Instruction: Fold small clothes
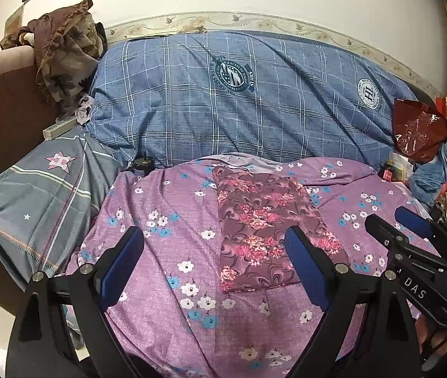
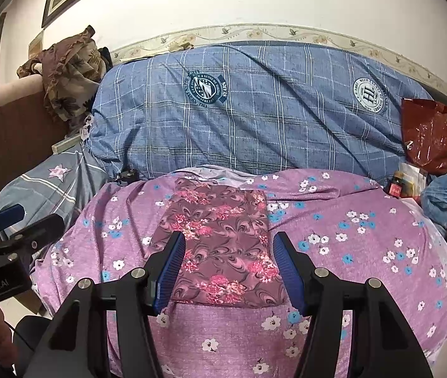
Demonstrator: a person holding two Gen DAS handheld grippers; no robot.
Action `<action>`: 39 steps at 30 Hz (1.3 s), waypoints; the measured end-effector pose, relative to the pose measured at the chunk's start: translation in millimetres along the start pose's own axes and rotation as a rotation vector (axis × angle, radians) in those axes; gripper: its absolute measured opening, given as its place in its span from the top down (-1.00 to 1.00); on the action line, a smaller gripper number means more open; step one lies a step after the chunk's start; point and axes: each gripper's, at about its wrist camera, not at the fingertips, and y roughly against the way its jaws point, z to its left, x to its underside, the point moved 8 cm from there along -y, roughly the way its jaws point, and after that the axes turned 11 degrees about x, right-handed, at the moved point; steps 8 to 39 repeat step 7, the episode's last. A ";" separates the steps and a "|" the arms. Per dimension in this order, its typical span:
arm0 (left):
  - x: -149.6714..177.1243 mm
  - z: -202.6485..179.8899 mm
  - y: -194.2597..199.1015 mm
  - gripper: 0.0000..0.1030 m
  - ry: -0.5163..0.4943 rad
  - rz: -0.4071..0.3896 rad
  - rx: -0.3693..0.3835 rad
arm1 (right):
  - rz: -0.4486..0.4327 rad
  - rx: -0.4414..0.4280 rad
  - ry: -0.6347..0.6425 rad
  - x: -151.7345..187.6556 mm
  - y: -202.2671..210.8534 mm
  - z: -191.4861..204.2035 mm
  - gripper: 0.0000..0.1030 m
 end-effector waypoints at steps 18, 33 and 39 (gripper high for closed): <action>-2.0 10.5 -20.1 -0.78 0.016 0.014 -0.027 | 0.036 0.023 0.007 3.8 -19.6 -6.7 -0.17; -2.0 10.5 -20.1 -0.78 0.016 0.014 -0.027 | 0.036 0.023 0.007 3.8 -19.6 -6.7 -0.17; -2.0 10.5 -20.1 -0.78 0.016 0.014 -0.027 | 0.036 0.023 0.007 3.8 -19.6 -6.7 -0.17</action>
